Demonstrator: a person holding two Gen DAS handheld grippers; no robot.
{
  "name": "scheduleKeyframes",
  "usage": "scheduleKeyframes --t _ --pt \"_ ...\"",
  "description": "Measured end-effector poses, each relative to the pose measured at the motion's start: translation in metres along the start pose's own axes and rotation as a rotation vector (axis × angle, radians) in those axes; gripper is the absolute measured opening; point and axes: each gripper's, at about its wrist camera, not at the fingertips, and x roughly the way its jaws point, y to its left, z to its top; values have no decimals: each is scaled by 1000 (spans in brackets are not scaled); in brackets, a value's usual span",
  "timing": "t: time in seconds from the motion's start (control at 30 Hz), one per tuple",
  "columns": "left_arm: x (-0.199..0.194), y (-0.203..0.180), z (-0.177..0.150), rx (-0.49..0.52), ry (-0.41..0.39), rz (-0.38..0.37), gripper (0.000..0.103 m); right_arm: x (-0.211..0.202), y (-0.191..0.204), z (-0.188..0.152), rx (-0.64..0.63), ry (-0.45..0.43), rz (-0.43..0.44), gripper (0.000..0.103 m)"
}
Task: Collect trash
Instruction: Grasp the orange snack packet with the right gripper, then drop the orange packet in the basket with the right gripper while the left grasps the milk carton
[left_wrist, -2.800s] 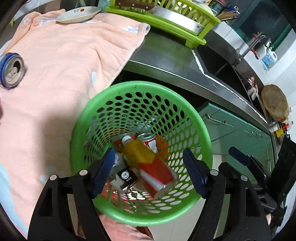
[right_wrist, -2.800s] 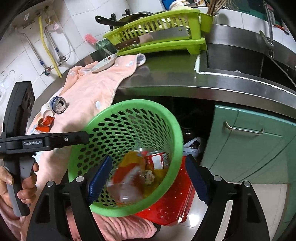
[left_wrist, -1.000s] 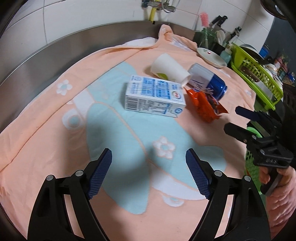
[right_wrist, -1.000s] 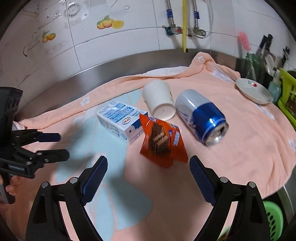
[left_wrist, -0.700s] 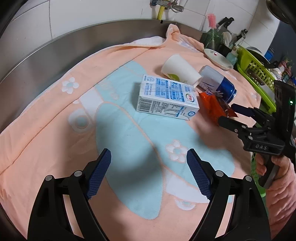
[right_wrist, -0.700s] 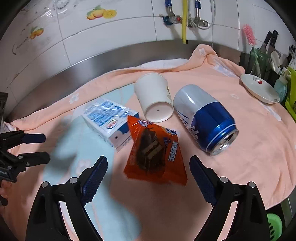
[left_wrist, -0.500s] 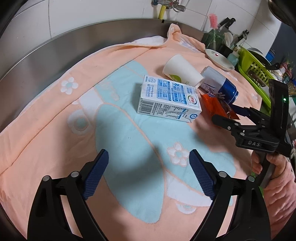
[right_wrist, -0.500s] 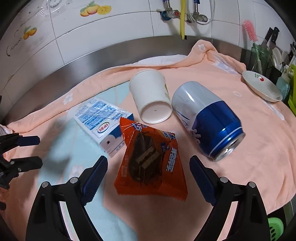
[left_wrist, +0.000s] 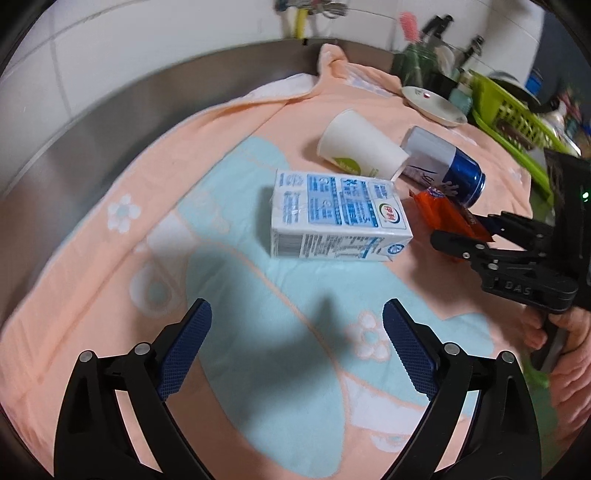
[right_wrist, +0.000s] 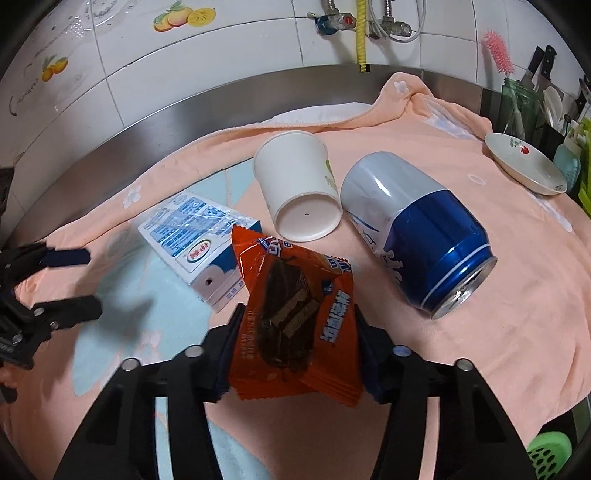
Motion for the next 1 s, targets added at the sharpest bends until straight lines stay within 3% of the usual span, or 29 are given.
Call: scheduleKeyframes --t 0.23,0.43,0.73,1.0 --pt "1 -12 19 229 -34 13 93 -25 3 -8 1 -33 6 47" --pt "6 -20 36 432 -32 -81 94 -50 3 -23 27 -43 4 47" --pt "33 -31 49 750 5 -146 94 -95 -4 -62 97 -54 -39 48" --pt "53 -39 62 889 19 -210 94 -126 -24 -109 206 -49 -97 48"
